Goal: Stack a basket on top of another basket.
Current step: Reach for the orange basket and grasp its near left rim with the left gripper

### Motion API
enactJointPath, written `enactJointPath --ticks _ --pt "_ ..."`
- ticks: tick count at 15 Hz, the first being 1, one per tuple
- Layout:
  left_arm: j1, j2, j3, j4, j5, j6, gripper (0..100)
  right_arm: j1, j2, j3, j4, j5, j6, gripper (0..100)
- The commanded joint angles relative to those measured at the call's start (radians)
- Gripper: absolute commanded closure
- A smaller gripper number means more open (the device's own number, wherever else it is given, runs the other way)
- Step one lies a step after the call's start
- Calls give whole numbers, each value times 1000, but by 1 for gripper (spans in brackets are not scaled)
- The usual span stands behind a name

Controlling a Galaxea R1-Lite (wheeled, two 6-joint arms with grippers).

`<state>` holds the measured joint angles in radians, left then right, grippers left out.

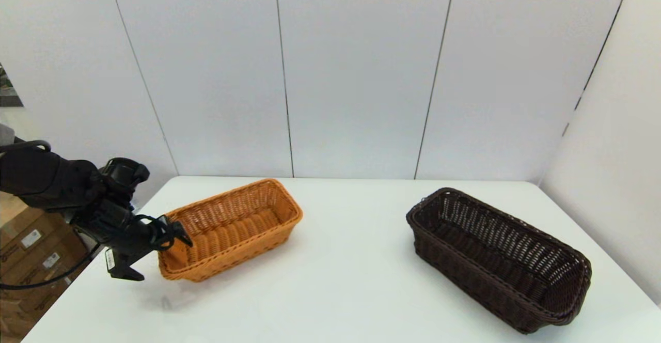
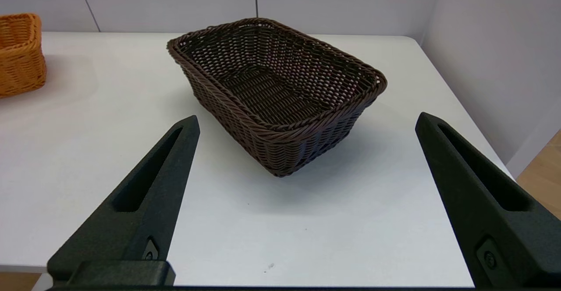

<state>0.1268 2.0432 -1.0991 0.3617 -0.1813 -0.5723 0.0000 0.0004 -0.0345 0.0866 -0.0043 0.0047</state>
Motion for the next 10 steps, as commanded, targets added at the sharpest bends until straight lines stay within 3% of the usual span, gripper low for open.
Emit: enactJointPath --ticks 1,10 --pt "11 6 1 2 -32 9 100 0 0 1 1 0 0 0" --pt "11 20 2 0 -47 25 100 0 0 -1 1 0 0 0"
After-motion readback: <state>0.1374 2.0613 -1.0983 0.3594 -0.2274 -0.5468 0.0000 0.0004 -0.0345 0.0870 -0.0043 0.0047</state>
